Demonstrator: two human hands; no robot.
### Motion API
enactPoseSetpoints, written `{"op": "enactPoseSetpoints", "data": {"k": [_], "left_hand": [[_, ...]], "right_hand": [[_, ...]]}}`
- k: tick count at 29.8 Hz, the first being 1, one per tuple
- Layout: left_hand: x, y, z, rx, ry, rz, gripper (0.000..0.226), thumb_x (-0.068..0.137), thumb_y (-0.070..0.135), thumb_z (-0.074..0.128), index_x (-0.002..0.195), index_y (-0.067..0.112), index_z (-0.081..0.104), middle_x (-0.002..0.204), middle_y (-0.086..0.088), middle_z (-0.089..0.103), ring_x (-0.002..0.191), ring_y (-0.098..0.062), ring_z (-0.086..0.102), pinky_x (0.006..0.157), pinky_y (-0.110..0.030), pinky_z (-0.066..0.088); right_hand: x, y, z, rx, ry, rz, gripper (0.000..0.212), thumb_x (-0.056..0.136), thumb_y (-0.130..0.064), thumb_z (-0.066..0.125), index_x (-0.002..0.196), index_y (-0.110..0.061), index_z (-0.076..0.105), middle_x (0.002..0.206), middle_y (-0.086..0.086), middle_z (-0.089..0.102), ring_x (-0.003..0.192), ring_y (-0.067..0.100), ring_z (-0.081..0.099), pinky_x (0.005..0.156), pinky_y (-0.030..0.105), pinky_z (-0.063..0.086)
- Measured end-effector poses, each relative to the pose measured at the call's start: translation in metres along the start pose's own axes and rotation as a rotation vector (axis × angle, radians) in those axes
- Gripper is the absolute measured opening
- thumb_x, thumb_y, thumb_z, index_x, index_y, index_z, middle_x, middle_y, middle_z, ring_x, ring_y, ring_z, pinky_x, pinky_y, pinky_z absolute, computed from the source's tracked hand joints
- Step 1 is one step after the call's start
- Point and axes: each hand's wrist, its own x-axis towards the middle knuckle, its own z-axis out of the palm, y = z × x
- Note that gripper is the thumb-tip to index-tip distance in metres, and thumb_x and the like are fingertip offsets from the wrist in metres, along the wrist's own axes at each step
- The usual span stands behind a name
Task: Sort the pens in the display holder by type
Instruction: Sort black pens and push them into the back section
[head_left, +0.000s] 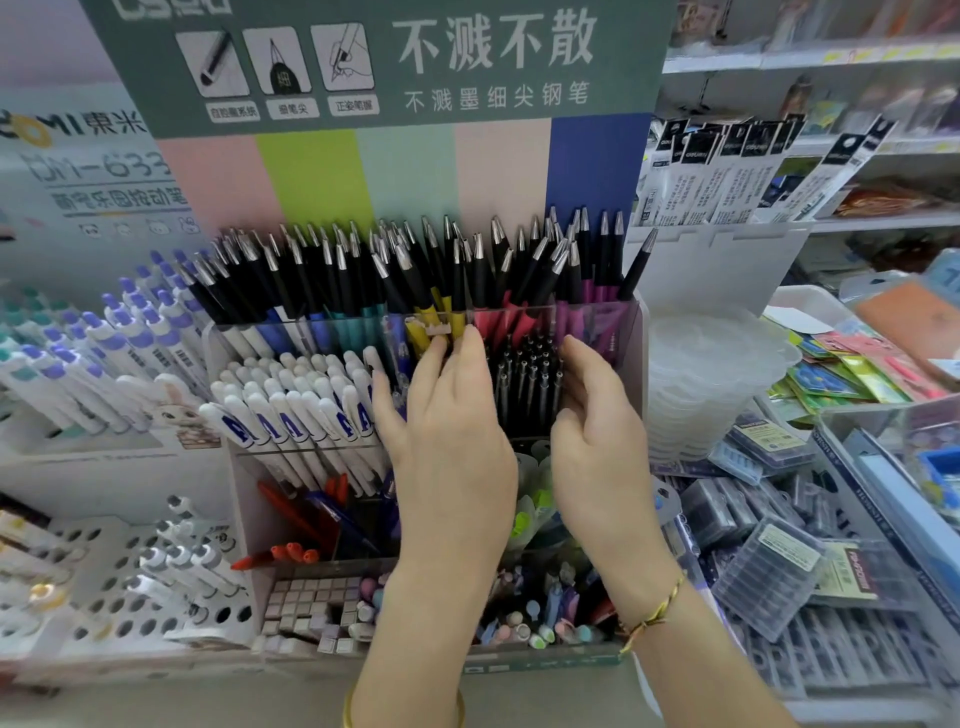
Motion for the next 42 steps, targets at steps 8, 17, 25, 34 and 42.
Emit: {"op": "enactPoseSetpoints", "data": {"k": [8, 17, 25, 34, 42], "left_hand": [[0.003, 0.011, 0.004, 0.013, -0.030, 0.082, 0.059, 0.080, 0.010, 0.023, 0.129, 0.004, 0.056, 0.117, -0.007, 0.067, 0.122, -0.023, 0.057, 0.107, -0.059, 0.024], [0.015, 0.012, -0.010, -0.086, 0.044, 0.055, 0.054, 0.081, 0.007, 0.029, 0.124, 0.008, 0.061, 0.109, -0.004, 0.068, 0.108, -0.028, 0.058, 0.097, -0.045, 0.037], [0.045, 0.049, 0.006, -0.201, -0.052, 0.178, 0.050, 0.081, 0.009, 0.028, 0.113, -0.002, 0.065, 0.110, -0.014, 0.068, 0.098, -0.034, 0.060, 0.081, -0.041, 0.052], [0.056, 0.068, 0.016, 0.050, -0.047, 0.053, 0.029, 0.083, 0.010, 0.043, 0.100, 0.005, 0.065, 0.093, -0.012, 0.070, 0.083, -0.033, 0.063, 0.065, -0.038, 0.048], [0.069, 0.083, 0.018, 0.077, -0.112, -0.040, 0.028, 0.084, 0.015, 0.069, 0.107, 0.001, 0.059, 0.083, -0.010, 0.069, 0.079, -0.031, 0.065, 0.068, -0.037, 0.046]], "right_hand": [[0.000, 0.004, 0.006, -0.062, -0.032, -0.010, 0.062, 0.088, 0.011, 0.038, 0.144, -0.014, 0.032, 0.130, -0.012, 0.038, 0.118, -0.015, 0.025, 0.094, -0.010, 0.012], [0.010, -0.007, -0.014, -0.078, 0.056, -0.115, 0.050, 0.091, 0.006, 0.039, 0.137, -0.014, 0.045, 0.134, -0.002, 0.052, 0.125, 0.006, 0.045, 0.109, 0.025, 0.035], [0.072, -0.020, -0.048, -0.390, 0.206, -0.118, 0.041, 0.086, -0.014, 0.061, 0.126, -0.008, 0.051, 0.116, 0.007, 0.052, 0.111, 0.023, 0.048, 0.097, 0.030, 0.039], [0.096, -0.016, -0.043, -0.620, 0.099, -0.190, 0.014, 0.092, -0.016, 0.051, 0.095, -0.006, 0.061, 0.102, 0.015, 0.056, 0.100, 0.034, 0.047, 0.079, 0.037, 0.036], [0.106, -0.003, -0.042, -0.460, 0.120, -0.256, 0.021, 0.087, -0.009, 0.051, 0.105, -0.011, 0.063, 0.097, 0.007, 0.064, 0.096, 0.029, 0.053, 0.077, 0.035, 0.040]]}}
